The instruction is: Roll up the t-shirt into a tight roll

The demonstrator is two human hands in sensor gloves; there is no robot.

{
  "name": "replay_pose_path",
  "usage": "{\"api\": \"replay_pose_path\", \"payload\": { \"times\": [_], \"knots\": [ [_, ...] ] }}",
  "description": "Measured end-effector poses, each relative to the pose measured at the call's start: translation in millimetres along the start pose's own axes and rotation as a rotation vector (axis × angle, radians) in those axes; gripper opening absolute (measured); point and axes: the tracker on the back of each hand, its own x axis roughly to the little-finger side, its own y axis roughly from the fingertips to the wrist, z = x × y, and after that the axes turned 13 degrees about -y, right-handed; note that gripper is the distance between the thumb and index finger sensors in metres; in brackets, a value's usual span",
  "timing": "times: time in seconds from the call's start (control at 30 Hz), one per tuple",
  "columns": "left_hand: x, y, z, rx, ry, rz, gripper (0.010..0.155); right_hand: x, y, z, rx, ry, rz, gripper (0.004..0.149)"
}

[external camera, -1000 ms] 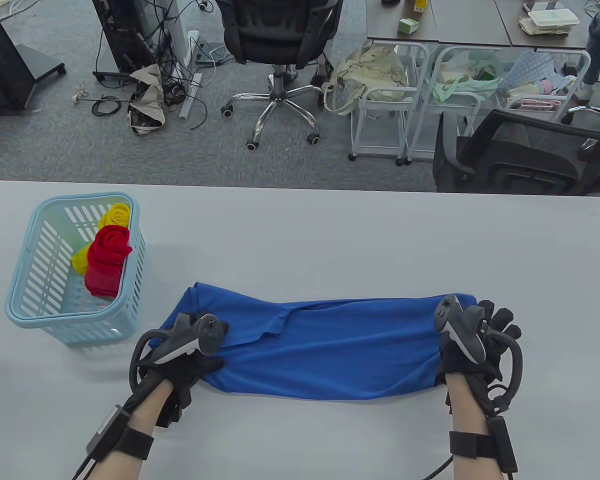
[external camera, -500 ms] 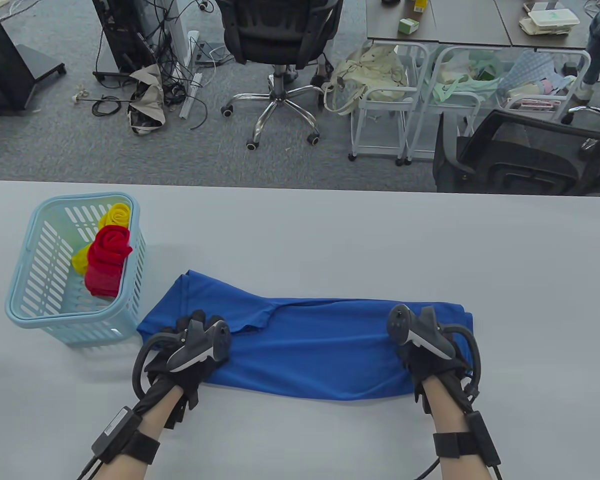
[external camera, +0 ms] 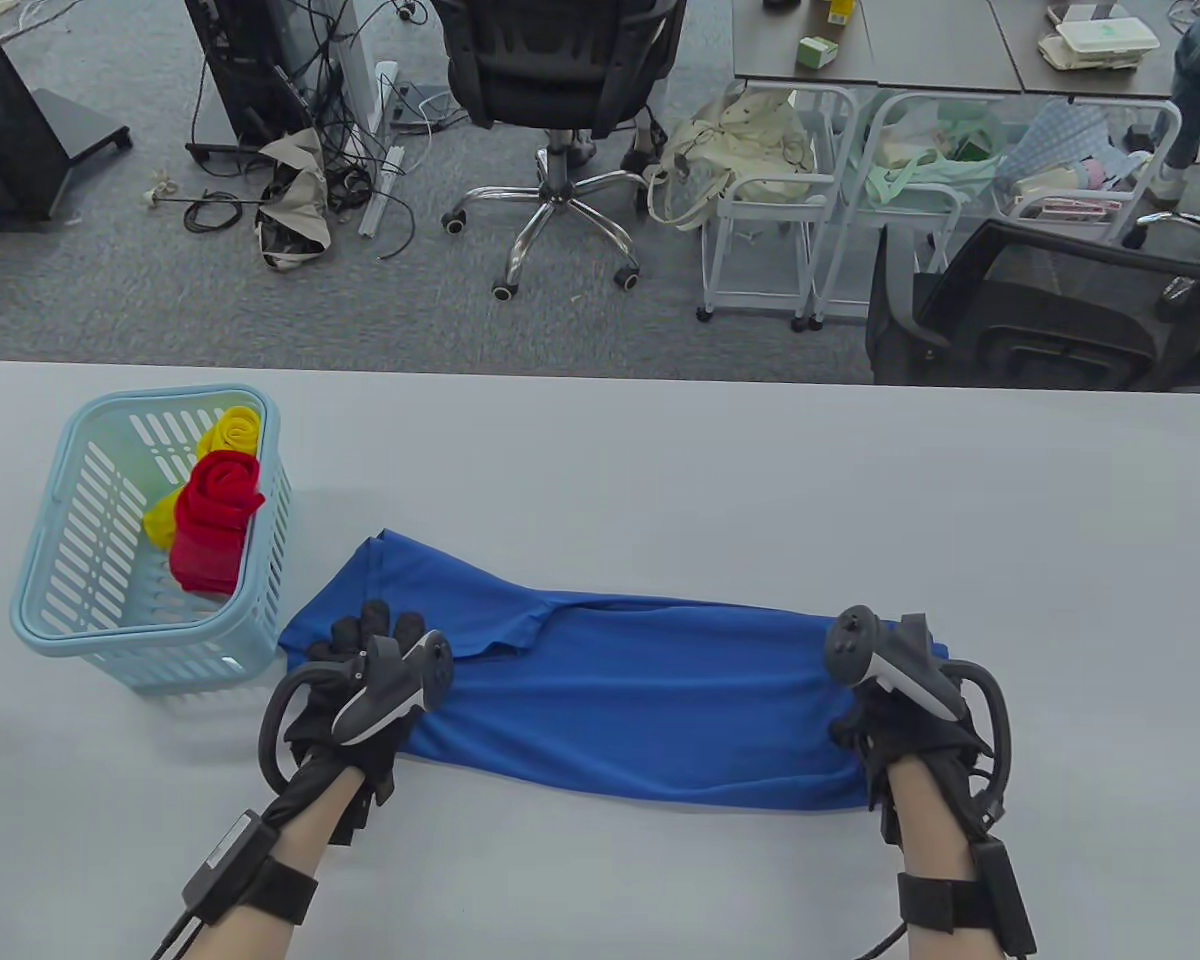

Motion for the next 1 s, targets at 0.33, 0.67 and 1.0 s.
{"api": "replay_pose_path", "payload": {
  "times": [0.33, 0.67, 1.0],
  "knots": [
    [-3, -11, -13, 0.167, 0.105, -0.081, 0.085, -2, -4, 9, -0.130, 0.050, 0.013, 0.092],
    [6, -14, -17, 0.140, 0.108, 0.001, 0.080, 19, 1, 5, -0.103, 0.167, 0.256, 0.098],
    [-1, -14, -18, 0.282, 0.284, -0.143, 0.089, -33, -11, 25, -0.132, 0.019, -0.080, 0.066]
  ]
}}
